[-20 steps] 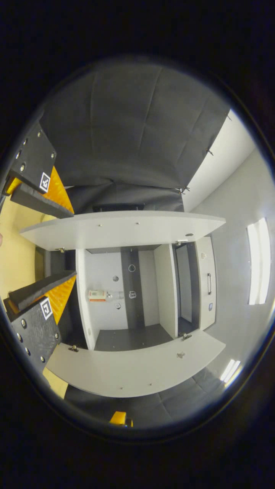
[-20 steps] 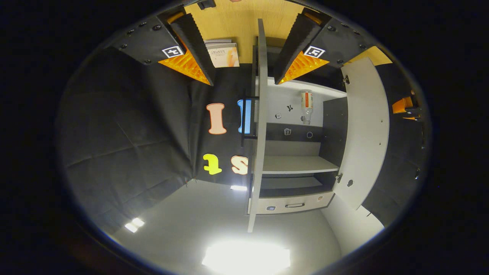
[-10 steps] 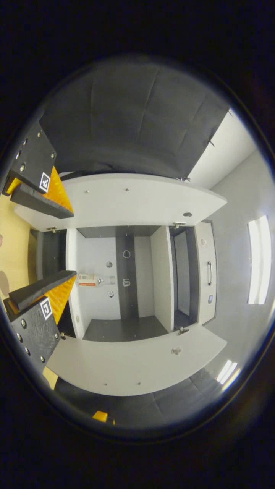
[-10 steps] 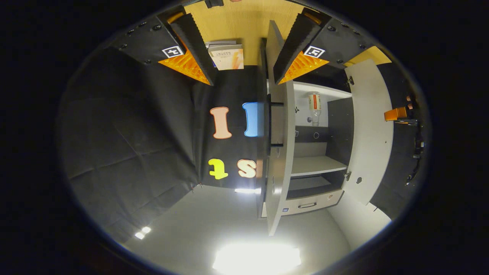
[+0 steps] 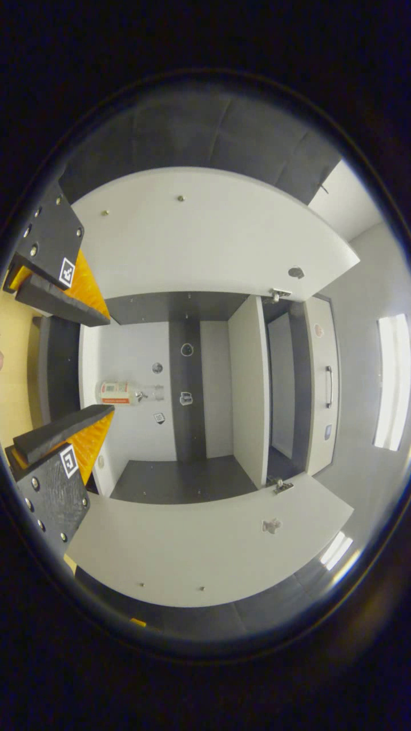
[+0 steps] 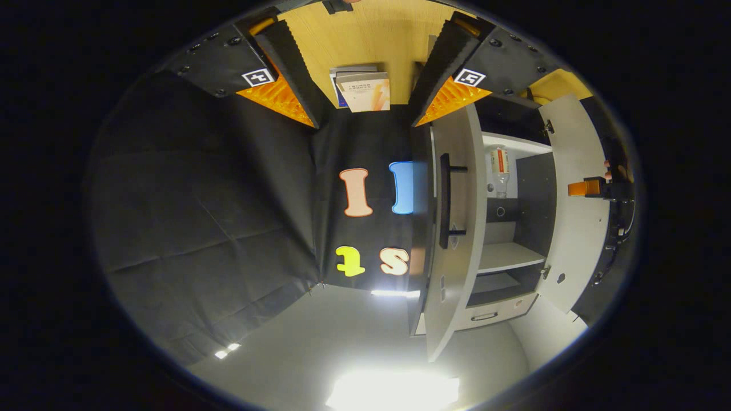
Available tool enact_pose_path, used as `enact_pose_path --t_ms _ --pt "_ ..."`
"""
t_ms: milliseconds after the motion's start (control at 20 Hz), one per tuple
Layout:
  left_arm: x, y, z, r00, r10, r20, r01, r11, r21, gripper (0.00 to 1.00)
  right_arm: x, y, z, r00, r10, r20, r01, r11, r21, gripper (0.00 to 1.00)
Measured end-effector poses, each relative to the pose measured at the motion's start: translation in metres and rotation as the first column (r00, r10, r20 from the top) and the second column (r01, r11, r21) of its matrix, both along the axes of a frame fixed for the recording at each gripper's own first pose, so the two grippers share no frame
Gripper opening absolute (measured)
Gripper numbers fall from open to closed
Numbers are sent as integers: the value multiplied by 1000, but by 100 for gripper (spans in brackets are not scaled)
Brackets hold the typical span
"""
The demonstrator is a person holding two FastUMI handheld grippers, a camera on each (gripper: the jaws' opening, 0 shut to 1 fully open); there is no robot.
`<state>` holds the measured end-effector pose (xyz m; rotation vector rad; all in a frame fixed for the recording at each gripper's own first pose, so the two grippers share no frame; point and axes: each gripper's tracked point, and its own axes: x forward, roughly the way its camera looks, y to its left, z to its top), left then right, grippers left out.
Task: Grasp the bottle in the cabinet with the left hand and place it on the coaster, then close the right door with the right hand and the left door with the left hand.
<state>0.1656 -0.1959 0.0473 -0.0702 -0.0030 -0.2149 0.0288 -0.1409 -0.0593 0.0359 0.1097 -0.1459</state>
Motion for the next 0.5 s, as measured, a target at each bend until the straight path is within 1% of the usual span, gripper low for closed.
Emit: enact_pose_path --t_ms 50,150,250,500 --pt "12 -5 1 1000 -9 -2 9 1000 -6 85 2 -4 1 1000 -14 1 14 1000 -5 98" --pt "35 -15 2 999 -32 -4 32 999 -20 82 6 -12 3 999 -52 6 52 998 -18 96" --pt "59 -24 1 998 -56 -12 56 998 -27 85 12 -16 3 997 -81 7 81 997 -15 98" --pt "110 -44 -7 995 -100 -19 99 994 -46 84 25 -22 -6 989 -144 -11 144 989 -21 98"
